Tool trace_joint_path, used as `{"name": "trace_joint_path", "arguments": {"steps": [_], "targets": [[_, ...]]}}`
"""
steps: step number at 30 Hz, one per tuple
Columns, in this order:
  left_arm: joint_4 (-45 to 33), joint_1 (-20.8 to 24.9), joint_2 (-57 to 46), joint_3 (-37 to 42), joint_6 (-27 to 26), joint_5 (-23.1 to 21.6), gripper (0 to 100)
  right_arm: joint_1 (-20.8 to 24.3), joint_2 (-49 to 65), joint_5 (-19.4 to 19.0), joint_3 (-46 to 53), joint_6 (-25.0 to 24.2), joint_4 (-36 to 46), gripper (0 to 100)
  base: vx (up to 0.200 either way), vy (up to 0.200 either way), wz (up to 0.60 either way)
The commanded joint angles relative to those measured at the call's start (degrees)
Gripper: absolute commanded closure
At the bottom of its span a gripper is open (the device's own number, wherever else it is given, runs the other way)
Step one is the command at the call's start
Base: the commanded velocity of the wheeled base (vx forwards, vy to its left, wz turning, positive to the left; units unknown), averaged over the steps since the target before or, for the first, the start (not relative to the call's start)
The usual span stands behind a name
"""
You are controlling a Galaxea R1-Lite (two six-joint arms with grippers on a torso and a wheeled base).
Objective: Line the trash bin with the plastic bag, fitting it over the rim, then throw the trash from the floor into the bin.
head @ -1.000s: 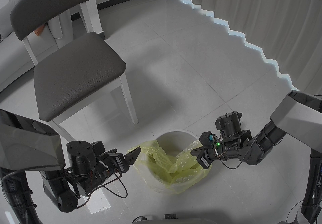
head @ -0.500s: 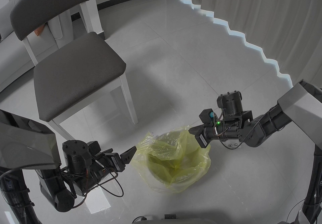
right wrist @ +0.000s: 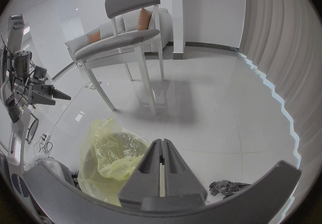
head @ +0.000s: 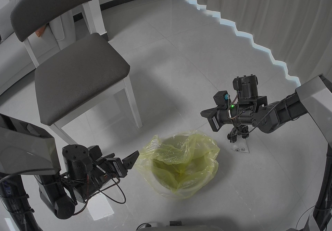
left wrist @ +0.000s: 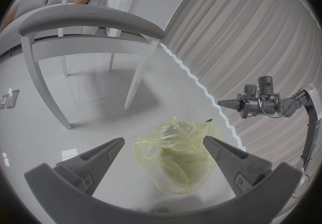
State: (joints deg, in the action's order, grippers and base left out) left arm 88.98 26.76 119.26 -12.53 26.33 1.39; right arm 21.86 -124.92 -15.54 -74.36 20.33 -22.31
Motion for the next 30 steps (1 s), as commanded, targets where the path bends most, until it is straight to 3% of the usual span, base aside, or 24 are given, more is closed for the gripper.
{"name": "trace_joint_path", "arguments": {"steps": [1,6,7,30], "targets": [[1.02,0.05,-0.08,0.32,0.04,0.54,0,-0.15,-0.50,-0.45,2.38,0.14,-0.10,100,0.000,0.000,0.00],[1.02,0.05,-0.08,0.75,-0.05,0.54,0,0.03,-0.15,-0.54,6.69,0.76,-0.81,100,0.000,0.000,0.00],[1.02,0.05,-0.08,0.75,-0.05,0.54,0,0.11,-0.15,-0.63,6.86,0.76,-0.81,0,0.000,0.000,0.00],[1.02,-0.13,-0.43,1.28,-0.05,0.63,0,0.03,-5.16,-1.77,6.51,3.13,-0.45,0,0.000,0.000,0.00]]}}
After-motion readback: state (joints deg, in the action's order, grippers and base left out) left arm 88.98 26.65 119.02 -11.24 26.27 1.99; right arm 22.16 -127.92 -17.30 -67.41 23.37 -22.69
